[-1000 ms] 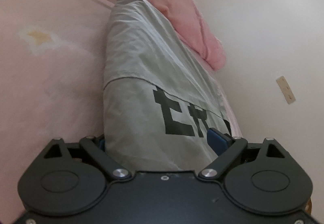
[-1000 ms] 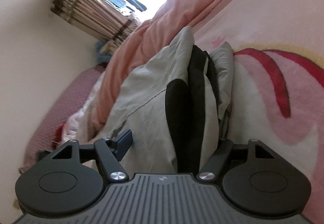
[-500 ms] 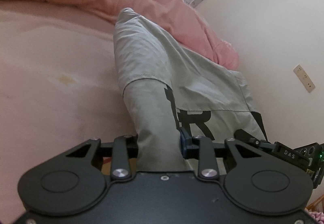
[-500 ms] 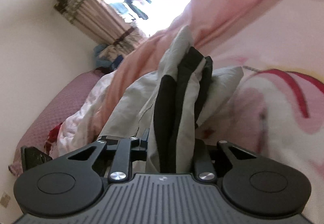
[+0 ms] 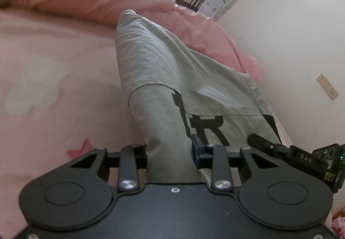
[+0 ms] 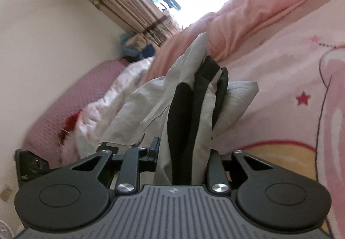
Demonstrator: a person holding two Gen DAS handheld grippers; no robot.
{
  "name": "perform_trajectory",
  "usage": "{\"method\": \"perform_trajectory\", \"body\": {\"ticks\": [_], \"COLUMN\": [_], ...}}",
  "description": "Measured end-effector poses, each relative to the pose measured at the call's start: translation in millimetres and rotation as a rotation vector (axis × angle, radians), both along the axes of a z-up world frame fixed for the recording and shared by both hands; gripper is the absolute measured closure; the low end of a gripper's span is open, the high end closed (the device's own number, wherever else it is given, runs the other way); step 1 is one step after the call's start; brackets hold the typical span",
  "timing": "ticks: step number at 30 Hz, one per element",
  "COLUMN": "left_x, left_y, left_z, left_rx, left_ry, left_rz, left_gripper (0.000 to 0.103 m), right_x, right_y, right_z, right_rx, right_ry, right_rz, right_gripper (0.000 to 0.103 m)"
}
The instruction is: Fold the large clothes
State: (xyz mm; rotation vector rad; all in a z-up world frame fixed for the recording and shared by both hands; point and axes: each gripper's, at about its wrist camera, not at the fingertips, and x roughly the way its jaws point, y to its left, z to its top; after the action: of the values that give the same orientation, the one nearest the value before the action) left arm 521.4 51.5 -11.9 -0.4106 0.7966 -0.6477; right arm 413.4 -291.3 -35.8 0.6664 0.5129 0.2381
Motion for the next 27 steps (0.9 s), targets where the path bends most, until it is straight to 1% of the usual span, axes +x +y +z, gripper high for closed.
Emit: {"method": "perform_trajectory", "body": {"ticks": [1,2,3,5,6,7,8,9,10,11,12,13,14,16,17,19,20,21,22,23,25,27], "left_x": [3.1,6.6,9.6,8.0,8.8,10.2,18.3,18.3,17.8,17.1,14.6,15.2,11.5,2.1,-3.9,-10.2,-11.8,-11.6,-10.9,-14.2,-8.7,-0.1], "left_y": [2.4,3.0,3.6,10.6,13.6,16.6,17.6,20.2,21.6,23.4,25.1,23.3,25.0,30.4,32.0,29.5,25.2,19.0,11.7,5.6,-7.6,-23.4], "left_z": [-11.6,-25.5,-37.6,-54.2,-59.9,-67.4,-72.6,-75.3,-74.5,-72.5,-67.8,-63.7,-56.2,-38.1,-26.7,-4.8,2.5,9.8,15.6,18.3,17.9,8.3], "left_rx": [-0.006,-0.004,-0.005,-0.061,-0.079,-0.092,-0.121,-0.137,-0.136,-0.122,-0.098,-0.066,-0.025,0.031,0.053,0.081,0.081,0.083,0.089,0.098,0.134,0.163], "left_ry": [0.024,0.051,0.059,0.027,0.023,0.035,0.04,0.038,0.036,0.035,0.032,0.022,0.001,-0.053,-0.091,-0.161,-0.181,-0.195,-0.209,-0.219,-0.224,-0.206], "left_rz": [0.0,0.0,0.006,0.0,0.0,0.009,0.011,0.006,0.0,-0.002,0.004,0.021,0.042,0.078,0.104,0.125,0.127,0.121,0.111,0.104,0.082,0.063], "left_gripper": [0.072,0.068,0.063,0.051,0.046,0.036,0.036,0.036,0.036,0.034,0.032,0.027,0.027,0.029,0.029,0.029,0.029,0.029,0.029,0.029,0.029,0.029], "right_x": [4.1,3.6,3.0,0.3,-1.6,-2.8,-3.4,-3.6,-5.9,-7.8,-11.5,-14.9,-18.8,-25.9,-29.7,-34.3,-35.7,-34.8,-30.8,-26.2,-16.1,-3.6], "right_y": [-1.9,-1.8,-3.4,-14.6,-22.0,-29.6,-29.5,-32.3,-36.5,-37.5,-37.9,-35.2,-30.2,-18.2,-8.0,8.8,19.4,28.7,36.4,42.1,53.3,60.9], "right_z": [-11.6,-19.3,-27.7,-41.4,-47.9,-53.8,-56.8,-57.2,-56.5,-53.3,-48.8,-42.1,-31.9,-10.6,3.2,23.7,33.1,40.3,45.2,47.7,49.4,43.9], "right_rx": [0.0,-0.008,-0.015,0.036,0.079,0.118,0.137,0.145,0.142,0.125,0.095,0.049,-0.016,-0.131,-0.193,-0.304,-0.363,-0.401,-0.423,-0.44,-0.474,-0.522], "right_ry": [0.035,0.055,0.059,0.044,0.041,0.042,0.043,0.048,0.054,0.053,0.051,0.053,0.055,0.038,0.007,-0.05,-0.085,-0.11,-0.114,-0.104,-0.09,-0.057], "right_rz": [-0.002,-0.013,-0.027,-0.024,-0.024,-0.024,-0.028,-0.036,-0.045,-0.05,-0.055,-0.065,-0.085,-0.127,-0.143,-0.146,-0.148,-0.13,-0.106,-0.098,-0.1,-0.08], "right_gripper": [0.077,0.073,0.072,0.068,0.067,0.065,0.059,0.055,0.049,0.048,0.048,0.046,0.044,0.044,0.047,0.048,0.053,0.056,0.064,0.069,0.07,0.073]}}
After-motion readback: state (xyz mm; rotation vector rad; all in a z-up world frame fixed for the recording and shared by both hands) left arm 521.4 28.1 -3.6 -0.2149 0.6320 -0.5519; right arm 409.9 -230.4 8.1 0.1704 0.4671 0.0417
